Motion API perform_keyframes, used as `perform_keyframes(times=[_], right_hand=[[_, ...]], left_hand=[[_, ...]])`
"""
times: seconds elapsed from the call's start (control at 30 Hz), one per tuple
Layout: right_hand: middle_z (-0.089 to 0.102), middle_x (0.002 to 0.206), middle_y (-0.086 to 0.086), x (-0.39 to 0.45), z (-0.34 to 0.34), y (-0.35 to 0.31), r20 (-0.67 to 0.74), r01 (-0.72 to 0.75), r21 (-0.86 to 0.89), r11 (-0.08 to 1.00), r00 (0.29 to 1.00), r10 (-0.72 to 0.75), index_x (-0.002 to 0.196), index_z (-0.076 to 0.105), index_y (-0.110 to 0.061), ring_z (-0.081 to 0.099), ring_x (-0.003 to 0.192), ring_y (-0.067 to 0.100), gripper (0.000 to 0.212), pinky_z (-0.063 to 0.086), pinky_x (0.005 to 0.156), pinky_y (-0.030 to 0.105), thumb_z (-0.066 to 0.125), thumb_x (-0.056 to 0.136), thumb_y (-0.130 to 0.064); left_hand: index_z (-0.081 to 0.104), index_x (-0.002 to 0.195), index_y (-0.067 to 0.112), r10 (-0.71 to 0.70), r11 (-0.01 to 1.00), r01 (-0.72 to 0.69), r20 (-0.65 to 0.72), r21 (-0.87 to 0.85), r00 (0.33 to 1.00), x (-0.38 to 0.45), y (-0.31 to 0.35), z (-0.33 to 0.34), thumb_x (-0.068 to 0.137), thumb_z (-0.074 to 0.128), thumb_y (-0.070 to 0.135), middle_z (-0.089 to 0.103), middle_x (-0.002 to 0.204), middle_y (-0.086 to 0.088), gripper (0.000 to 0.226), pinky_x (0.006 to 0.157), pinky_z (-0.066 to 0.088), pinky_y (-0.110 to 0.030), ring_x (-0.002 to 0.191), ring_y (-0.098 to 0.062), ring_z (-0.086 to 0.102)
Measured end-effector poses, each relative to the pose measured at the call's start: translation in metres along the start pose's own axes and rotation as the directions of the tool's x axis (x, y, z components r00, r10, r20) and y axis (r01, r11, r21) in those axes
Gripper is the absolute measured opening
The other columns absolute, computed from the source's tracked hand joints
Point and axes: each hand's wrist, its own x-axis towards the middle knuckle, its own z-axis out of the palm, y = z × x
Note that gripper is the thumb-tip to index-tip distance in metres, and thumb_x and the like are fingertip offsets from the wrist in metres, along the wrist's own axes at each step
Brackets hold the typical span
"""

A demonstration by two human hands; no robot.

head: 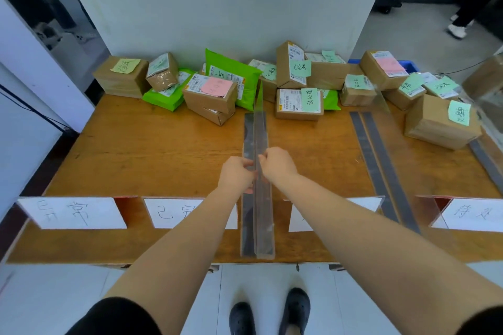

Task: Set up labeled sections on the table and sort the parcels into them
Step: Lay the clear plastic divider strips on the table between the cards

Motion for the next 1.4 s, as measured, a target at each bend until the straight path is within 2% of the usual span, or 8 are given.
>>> perform_keyframes(times=[0.13,0.23,0.37,0.57,0.83,1.03,1.17,1.4], right_hand=[[0.055,0.079,0.005,0.003,0.014,0.007,0.156,-0.075,0.035,0.997,0.985,0.068,0.079,0.052,-0.013,0.055,0.077,0.021,0.032,0.041,0.066,0.030,0.035,0.100,-0.031],[0.062,0.086,0.009,0.005,0.010,0.007,0.234,-0.205,0.337,0.919,0.964,0.129,0.075,0.056,-0.016,0.061,0.084,0.023,0.036,0.050,0.064,0.027,0.036,0.100,-0.033],[0.065,0.112,0.010,0.008,0.006,0.008,0.293,-0.269,0.509,0.818,0.947,0.130,0.117,0.061,-0.009,0.065,0.096,0.021,0.028,0.056,0.069,0.028,0.048,0.096,-0.023],[0.065,0.113,0.013,0.006,0.012,0.005,0.225,-0.259,0.545,0.798,0.961,0.158,0.124,0.056,-0.008,0.065,0.099,0.024,0.030,0.057,0.081,0.035,0.048,0.096,-0.015],[0.066,0.110,0.014,0.004,0.018,0.005,0.190,-0.241,0.530,0.813,0.968,0.164,0.118,0.061,-0.008,0.066,0.098,0.026,0.026,0.056,0.084,0.042,0.049,0.095,-0.013],[0.064,0.101,0.013,0.005,0.014,0.001,0.188,-0.210,0.428,0.879,0.972,0.141,0.116,0.060,-0.008,0.064,0.090,0.026,0.026,0.057,0.078,0.036,0.046,0.096,-0.017],[0.063,0.111,0.011,0.000,-0.001,0.004,0.098,-0.051,0.184,0.982,0.995,0.033,0.117,0.061,-0.009,0.059,0.103,0.026,0.030,0.050,0.089,0.036,0.043,0.097,-0.022],[0.064,0.108,0.005,-0.018,-0.106,0.046,-0.226,0.022,-0.528,0.849,0.960,-0.166,0.108,0.061,-0.017,0.059,0.098,0.025,0.023,0.039,0.067,0.031,0.044,0.094,-0.024]], left_hand=[[0.055,0.128,0.014,-0.023,0.994,0.025,0.022,-0.109,0.999,0.003,-0.008,-0.001,0.085,0.064,0.015,0.065,0.092,-0.007,0.043,0.063,0.057,-0.029,0.070,-0.017,0.063],[0.058,0.124,0.014,0.002,0.985,0.014,0.091,-0.173,0.996,0.001,-0.015,-0.002,0.082,0.068,0.015,0.066,0.086,-0.001,0.044,0.065,0.058,-0.029,0.074,-0.016,0.065],[0.060,0.121,0.013,0.059,0.986,-0.042,0.102,-0.159,0.993,-0.004,-0.016,-0.004,0.081,0.069,0.013,0.061,0.073,0.014,0.041,0.050,0.052,-0.014,0.068,-0.003,0.061],[0.057,0.124,0.010,0.029,0.986,0.008,0.216,-0.169,0.976,-0.002,-0.013,-0.014,0.081,0.067,0.005,0.064,0.116,-0.007,0.045,0.073,0.054,-0.026,0.097,-0.018,0.063],[0.059,0.121,0.011,0.038,0.991,0.000,0.273,-0.135,0.961,-0.001,-0.017,-0.020,0.080,0.069,0.007,0.067,0.110,-0.004,0.043,0.072,0.053,-0.024,0.097,-0.017,0.064],[0.063,0.115,0.011,0.147,0.985,-0.162,0.214,0.052,0.966,0.001,-0.010,-0.017,0.080,0.069,0.015,0.067,0.090,-0.002,0.036,0.061,0.052,-0.020,0.079,-0.014,0.060],[0.051,0.129,0.012,0.183,0.954,-0.193,0.066,0.228,0.981,-0.004,0.004,-0.015,0.081,0.067,0.018,0.059,0.123,-0.006,0.051,0.090,0.045,-0.031,0.112,-0.021,0.055],[0.049,0.127,0.015,0.472,0.552,-0.396,0.117,0.734,0.874,-0.010,0.083,0.011,0.088,0.046,0.009,0.054,0.127,-0.011,0.040,0.088,0.049,-0.041,0.115,-0.030,0.052]])
